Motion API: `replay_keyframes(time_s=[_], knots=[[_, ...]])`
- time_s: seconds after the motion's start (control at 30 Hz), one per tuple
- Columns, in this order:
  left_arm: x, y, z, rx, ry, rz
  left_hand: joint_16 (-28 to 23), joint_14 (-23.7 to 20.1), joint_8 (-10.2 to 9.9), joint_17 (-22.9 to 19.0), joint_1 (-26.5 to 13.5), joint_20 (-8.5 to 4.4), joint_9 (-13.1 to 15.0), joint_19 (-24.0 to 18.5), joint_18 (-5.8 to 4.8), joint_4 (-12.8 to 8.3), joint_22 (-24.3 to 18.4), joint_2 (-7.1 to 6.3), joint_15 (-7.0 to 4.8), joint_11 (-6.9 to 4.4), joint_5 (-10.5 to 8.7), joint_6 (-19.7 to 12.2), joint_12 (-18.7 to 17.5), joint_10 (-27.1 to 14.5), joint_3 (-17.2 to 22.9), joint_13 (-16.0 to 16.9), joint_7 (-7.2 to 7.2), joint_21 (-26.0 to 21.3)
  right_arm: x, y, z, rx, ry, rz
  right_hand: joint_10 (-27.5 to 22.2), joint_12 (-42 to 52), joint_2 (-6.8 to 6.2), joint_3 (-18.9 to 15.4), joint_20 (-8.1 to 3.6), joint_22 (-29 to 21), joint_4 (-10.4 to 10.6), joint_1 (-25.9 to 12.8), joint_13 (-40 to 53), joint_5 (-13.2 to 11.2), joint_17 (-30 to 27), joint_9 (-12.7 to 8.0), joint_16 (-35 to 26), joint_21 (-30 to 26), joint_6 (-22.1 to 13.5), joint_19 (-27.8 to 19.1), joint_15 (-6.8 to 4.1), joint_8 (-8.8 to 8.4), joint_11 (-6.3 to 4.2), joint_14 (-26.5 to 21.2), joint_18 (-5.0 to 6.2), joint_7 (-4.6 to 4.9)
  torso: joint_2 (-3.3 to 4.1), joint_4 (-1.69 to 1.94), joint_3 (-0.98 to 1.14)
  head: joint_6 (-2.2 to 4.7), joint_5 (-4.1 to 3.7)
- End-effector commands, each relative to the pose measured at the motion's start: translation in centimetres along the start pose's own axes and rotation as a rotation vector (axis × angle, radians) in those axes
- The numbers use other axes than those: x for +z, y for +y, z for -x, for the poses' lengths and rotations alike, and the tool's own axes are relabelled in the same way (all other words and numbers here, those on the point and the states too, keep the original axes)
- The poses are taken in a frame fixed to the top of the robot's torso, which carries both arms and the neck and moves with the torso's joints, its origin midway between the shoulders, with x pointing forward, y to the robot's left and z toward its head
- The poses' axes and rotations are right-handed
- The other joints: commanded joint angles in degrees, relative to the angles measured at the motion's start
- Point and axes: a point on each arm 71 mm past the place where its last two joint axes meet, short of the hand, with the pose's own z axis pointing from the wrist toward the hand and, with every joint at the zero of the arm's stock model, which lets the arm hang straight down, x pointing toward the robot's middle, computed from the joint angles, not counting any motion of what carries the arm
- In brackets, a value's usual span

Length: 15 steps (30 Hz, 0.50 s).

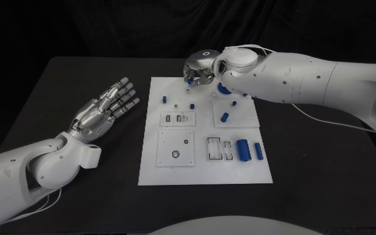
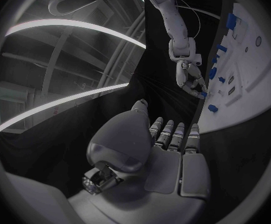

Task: Assemble the parts on the task board

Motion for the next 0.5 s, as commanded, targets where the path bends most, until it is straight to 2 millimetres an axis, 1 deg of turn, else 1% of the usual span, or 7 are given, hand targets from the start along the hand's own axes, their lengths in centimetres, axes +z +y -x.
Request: replay_keyframes(time_s=[0.03,0.23,0.33,0.37,0.43,0.47,0.5], knots=[[0.06,-0.6,-0.2,-0.011,0.016,-0.087,0.3,-0.1,0.2,0.1,0.6,0.5,0.1,0.0,-0.29,-0.1,0.1,-0.16,0.47,-0.01,0.29,0.1,0.3,-0.2,0.4,0.1,0.28,0.2,-0.01,-0.03,-0.5,0.003,0.03,-0.012,-0.5,-0.3,0.23,0.0,0.28,-0.1,0.1,-0.6,0.0,-0.1,-0.3,0.2,-0.3,-0.3,0.0,-0.2,0.39,-0.2,0.0,-0.4,-0.6,-0.12,0.02,-0.02,0.02,-0.08,0.12],[0.06,-0.59,-0.14,-0.01,0.015,-0.084,0.3,-0.1,0.2,0.1,0.8,0.52,0.1,0.0,-0.29,-0.3,0.1,-0.07,0.48,-0.07,0.54,0.1,0.3,-0.2,0.8,0.1,0.33,0.2,0.01,-0.3,-0.67,0.002,0.042,-0.025,-1.0,-0.9,0.33,0.1,0.51,-0.6,0.1,-0.7,0.1,0.0,-1.3,0.4,-0.9,-0.8,0.0,-0.7,0.66,-0.37,0.24,-1.1,-0.48,-0.09,0.0,0.17,-0.03,0.01,-0.13],[0.08,-0.57,-0.11,-0.01,0.015,-0.083,0.3,-0.1,0.2,0.1,0.8,0.52,0.1,0.0,-0.29,-0.3,0.1,-0.07,0.48,-0.07,0.55,0.1,0.3,-0.2,0.8,0.1,0.33,0.2,0.04,-0.36,-0.74,0.002,0.048,-0.029,-1.8,-1.5,0.12,0.0,0.66,-0.9,0.1,-1.0,0.0,-0.2,-1.7,0.4,-1.2,-1.1,-1.1,-1.1,0.76,-1.08,0.57,-1.5,-0.38,-0.23,-0.05,0.22,-0.08,-0.06,-0.19],[0.1,-0.56,-0.1,-0.01,0.015,-0.082,0.3,-0.1,0.2,0.1,0.8,0.52,0.1,0.0,-0.29,-0.3,0.1,-0.07,0.48,-0.07,0.55,0.1,0.3,-0.2,0.8,0.1,0.33,0.2,0.04,-0.37,-0.77,0.002,0.051,-0.031,-2.7,-2.0,-0.12,0.0,0.75,-1.3,0.2,-1.2,0.0,-0.5,-2.4,0.0,-1.7,-1.4,-3.1,-1.5,0.85,-2.33,0.87,-2.0,-0.29,-0.68,-0.05,0.22,-0.08,-0.06,-0.19],[0.12,-0.54,-0.07,-0.009,0.014,-0.081,0.3,-0.1,0.2,0.1,0.9,0.53,0.1,0.0,-0.29,-0.4,0.1,-0.04,0.49,-0.08,0.64,0.1,0.3,-0.2,0.9,0.1,0.34,0.2,0.06,-0.39,-0.88,0.002,0.064,-0.037,-5.2,-3.3,-0.88,-0.2,0.97,-2.7,0.6,-1.9,0.1,-1.6,-4.2,-1.0,-2.8,-2.7,-7.6,-2.9,1.09,-5.11,1.37,-3.4,0.09,-2.2,-0.05,0.22,-0.08,-0.06,-0.19],[0.13,-0.53,-0.07,-0.009,0.014,-0.081,0.3,-0.1,0.2,0.1,0.9,0.53,0.1,0.0,-0.29,-0.4,0.1,-0.03,0.48,-0.07,0.69,0.1,0.3,-0.2,1.1,0.1,0.34,0.2,0.07,-0.4,-0.92,0.002,0.069,-0.039,-6.7,-4.0,-1.14,-0.5,1.08,-3.4,0.7,-2.3,0.1,-2.2,-5.1,-1.4,-3.4,-3.4,-9.4,-3.5,1.19,-6.23,1.52,-4.1,0.25,-2.66,-0.06,0.19,-0.08,-0.07,-0.24],[0.15,-0.52,-0.05,-0.009,0.015,-0.08,0.3,-0.1,0.2,0.1,0.9,0.53,0.1,0.0,-0.29,-0.4,0.1,-0.03,0.48,-0.07,0.69,0.1,0.3,-0.2,1.1,0.1,0.34,0.2,0.08,-0.41,-0.99,0.002,0.078,-0.042,-9.7,-5.1,-1.38,-1.4,1.28,-4.5,0.7,-2.9,0.1,-3.7,-6.7,-2.2,-4.5,-4.5,-12.6,-4.7,1.38,-8.06,1.65,-5.4,0.51,-3.68,-0.08,0.17,-0.08,-0.08,-0.3]])
